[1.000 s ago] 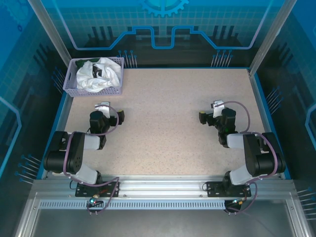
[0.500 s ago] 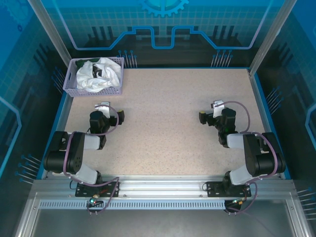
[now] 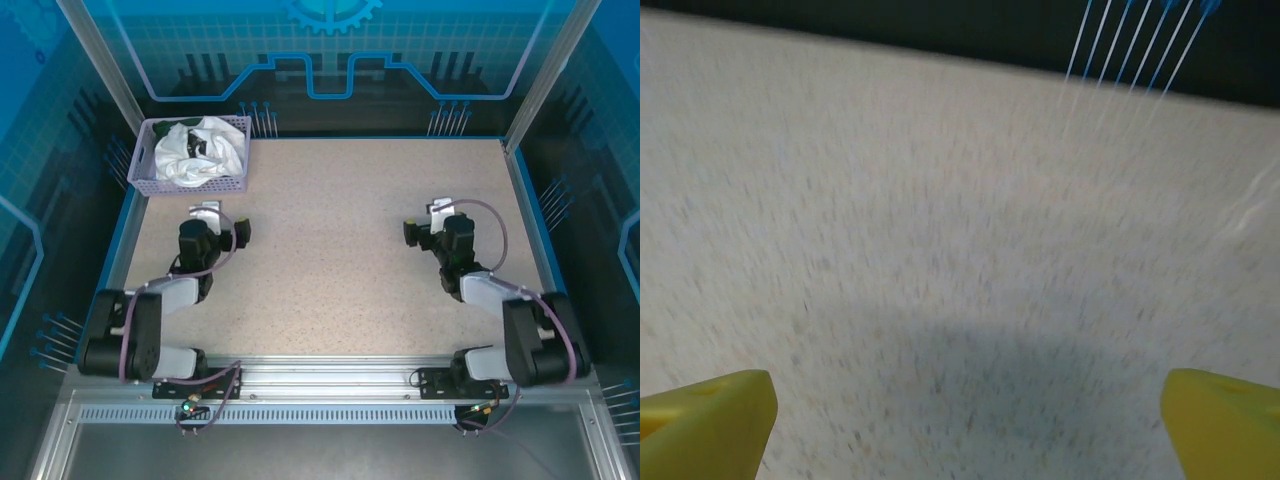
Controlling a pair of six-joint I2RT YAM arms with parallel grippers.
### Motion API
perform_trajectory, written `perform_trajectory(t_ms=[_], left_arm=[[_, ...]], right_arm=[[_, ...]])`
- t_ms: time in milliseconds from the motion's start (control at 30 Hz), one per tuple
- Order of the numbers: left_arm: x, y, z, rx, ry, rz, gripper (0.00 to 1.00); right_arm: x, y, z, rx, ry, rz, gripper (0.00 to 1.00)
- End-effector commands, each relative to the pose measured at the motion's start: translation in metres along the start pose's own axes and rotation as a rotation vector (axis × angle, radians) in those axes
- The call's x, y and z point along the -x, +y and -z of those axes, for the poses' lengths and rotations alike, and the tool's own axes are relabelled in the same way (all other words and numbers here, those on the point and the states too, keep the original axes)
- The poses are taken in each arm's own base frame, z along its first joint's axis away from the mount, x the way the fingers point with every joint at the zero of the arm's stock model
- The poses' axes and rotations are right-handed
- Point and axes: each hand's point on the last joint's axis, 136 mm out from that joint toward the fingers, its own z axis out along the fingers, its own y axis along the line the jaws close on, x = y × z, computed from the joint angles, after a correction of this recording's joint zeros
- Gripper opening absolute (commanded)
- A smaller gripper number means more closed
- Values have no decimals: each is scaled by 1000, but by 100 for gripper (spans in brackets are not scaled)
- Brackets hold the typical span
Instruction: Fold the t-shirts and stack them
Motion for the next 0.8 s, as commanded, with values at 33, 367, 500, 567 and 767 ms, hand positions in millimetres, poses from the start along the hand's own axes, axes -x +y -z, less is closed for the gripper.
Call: perform_trajectory(t_ms=[33,367,500,567,767], left_arm=[[67,-8,21,18,-16,262,99],[156,2,30,-165,-100,820,99],[160,22,9,-115,-56,902,99],[158,26,-10,-27,25,898,99],[122,46,-80,288,361,814,99]], right_arm=[[46,-15,35,-78,-91,-177,100],[53,-45,82,17,-98,-751,100],[63,-4,73,210,-9,-778,100],[65,39,67,297,44,-699,100],[41,167,48,476,186,-382,93]])
